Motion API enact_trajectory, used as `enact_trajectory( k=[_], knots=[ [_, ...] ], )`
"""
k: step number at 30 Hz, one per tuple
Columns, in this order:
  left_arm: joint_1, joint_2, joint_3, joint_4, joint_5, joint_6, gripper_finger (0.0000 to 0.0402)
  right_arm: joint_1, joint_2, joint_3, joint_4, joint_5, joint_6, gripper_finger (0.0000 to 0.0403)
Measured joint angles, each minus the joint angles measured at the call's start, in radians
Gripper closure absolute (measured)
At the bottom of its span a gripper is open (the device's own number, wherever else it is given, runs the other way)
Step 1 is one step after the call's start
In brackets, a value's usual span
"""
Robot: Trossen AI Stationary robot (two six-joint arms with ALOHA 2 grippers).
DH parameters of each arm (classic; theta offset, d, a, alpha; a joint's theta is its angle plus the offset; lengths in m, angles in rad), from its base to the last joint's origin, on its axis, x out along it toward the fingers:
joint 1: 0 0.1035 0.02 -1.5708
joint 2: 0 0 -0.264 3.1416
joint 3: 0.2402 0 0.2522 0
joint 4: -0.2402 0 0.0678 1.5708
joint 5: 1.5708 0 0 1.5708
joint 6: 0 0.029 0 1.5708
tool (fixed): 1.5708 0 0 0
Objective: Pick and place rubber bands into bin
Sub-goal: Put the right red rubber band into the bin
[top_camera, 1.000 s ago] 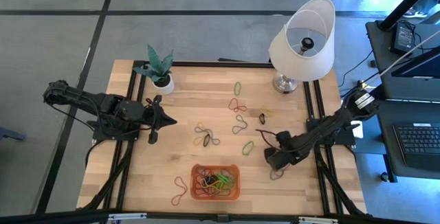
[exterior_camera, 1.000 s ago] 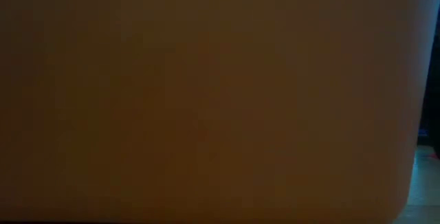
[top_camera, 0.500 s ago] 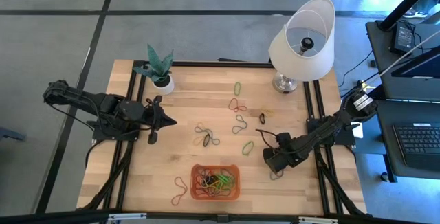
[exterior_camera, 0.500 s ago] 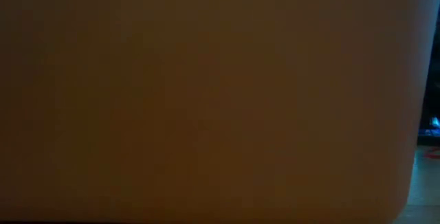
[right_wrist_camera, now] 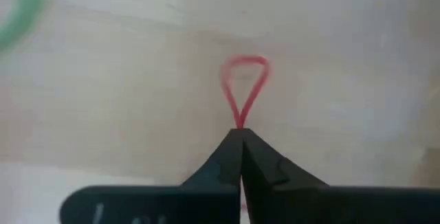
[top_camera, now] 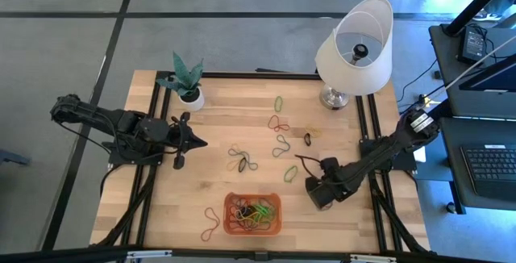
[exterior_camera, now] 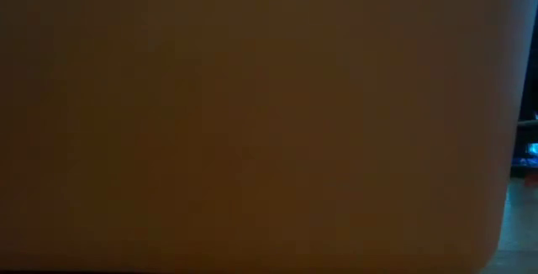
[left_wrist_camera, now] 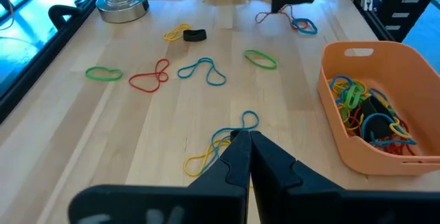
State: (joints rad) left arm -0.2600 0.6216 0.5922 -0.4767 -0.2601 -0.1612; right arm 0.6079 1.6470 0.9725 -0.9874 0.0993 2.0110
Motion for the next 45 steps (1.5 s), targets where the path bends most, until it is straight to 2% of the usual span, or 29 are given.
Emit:
enact_trajectory(
  k=[5, 10, 16, 20, 24, 31, 36, 39, 45],
  knots=[
    [0.0, 0.0, 0.0, 0.0, 0.0, 0.0, 0.0396, 0.008, -0.002, 0.128, -0.102, 0.062, -0.009, 0.0401],
    [0.0, 0.003, 0.0, 0.0, 0.007, -0.013, 0.0396, 0.026, -0.003, 0.276, -0.19, 0.192, -0.007, 0.0401],
    [0.0, 0.023, 0.001, -0.009, 0.072, -0.016, 0.04, 0.033, -0.003, 0.417, -0.213, 0.377, -0.061, 0.0402],
    [0.0, 0.047, 0.001, -0.022, 0.078, -0.018, 0.0398, 0.032, -0.003, 0.502, -0.143, 0.504, -0.193, 0.0402],
    [-0.01, 0.081, 0.002, -0.024, 0.09, -0.043, 0.04, 0.03, -0.005, 0.57, 0.011, 0.596, -0.426, 0.0403],
    [-0.071, 0.156, 0.002, -0.023, 0.073, -0.076, 0.0399, 0.01, 0.008, 0.592, 0.406, 0.591, -0.86, 0.0403],
    [-0.113, 0.192, 0.002, -0.021, 0.07, -0.067, 0.04, -0.003, 0.086, 0.593, 0.592, 0.502, -1.03, 0.0403],
    [-0.137, 0.209, 0.002, -0.014, 0.057, -0.107, 0.0399, -0.002, 0.151, 0.605, 0.622, 0.442, -1.076, 0.0403],
    [-0.237, 0.254, 0.003, 0.002, -0.033, -0.234, 0.0401, -0.002, 0.313, 0.716, 0.49, 0.324, -1.059, 0.0403]
  ],
)
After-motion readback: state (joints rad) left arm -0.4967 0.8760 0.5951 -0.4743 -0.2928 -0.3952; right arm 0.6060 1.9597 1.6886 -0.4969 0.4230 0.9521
